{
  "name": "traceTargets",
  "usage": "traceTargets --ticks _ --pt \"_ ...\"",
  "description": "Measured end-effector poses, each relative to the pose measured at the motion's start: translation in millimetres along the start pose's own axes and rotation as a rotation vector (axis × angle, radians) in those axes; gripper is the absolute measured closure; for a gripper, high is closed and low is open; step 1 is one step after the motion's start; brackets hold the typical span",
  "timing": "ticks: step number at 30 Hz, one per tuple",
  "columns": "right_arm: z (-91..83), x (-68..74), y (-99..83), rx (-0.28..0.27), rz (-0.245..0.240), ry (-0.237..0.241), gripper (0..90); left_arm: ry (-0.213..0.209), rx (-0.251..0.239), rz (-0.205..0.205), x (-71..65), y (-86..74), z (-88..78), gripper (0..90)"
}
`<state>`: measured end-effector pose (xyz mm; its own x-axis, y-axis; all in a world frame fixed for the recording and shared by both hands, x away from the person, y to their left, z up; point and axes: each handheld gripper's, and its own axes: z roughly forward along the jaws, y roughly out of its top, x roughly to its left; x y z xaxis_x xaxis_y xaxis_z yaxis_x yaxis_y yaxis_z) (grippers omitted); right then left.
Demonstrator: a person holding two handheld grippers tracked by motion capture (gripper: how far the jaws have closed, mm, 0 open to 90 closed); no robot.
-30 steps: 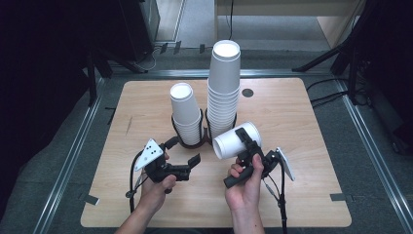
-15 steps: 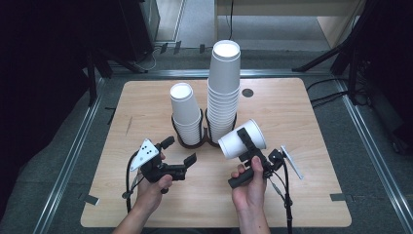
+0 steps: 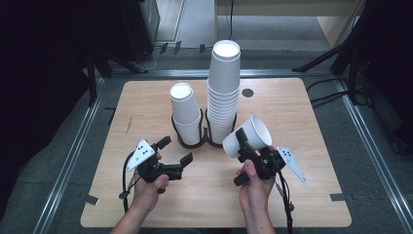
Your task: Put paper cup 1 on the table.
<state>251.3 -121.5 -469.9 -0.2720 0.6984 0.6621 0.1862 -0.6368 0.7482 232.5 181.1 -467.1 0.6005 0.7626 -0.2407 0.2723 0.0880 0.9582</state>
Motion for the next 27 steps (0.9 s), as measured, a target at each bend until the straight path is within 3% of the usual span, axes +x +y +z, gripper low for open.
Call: traceTargets --ticks 5,15,22,24,27 --pt "-2.2 3.8 3.0 -0.030 -0.136 -0.003 15.6 0.008 -0.001 0.000 2.1 -0.1 -1.7 0.0" --pt "1.4 2.8 15.8 -0.040 -0.411 -0.073 15.5 0.014 0.002 0.001 6.2 0.3 -5.7 0.0" --pt "5.3 -8.1 26.4 -0.045 -0.505 -0.117 15.5 0.020 0.002 -0.010 10.3 -1.3 -7.0 0.0" --pt "7.7 -10.4 28.4 -0.043 -0.566 -0.129 15.4 0.023 0.006 -0.006 11.3 -1.9 -7.4 0.0" --pt "10.9 -12.9 31.3 -0.046 -0.617 -0.135 15.5 0.031 0.003 -0.007 13.6 -1.9 -9.5 0.0"
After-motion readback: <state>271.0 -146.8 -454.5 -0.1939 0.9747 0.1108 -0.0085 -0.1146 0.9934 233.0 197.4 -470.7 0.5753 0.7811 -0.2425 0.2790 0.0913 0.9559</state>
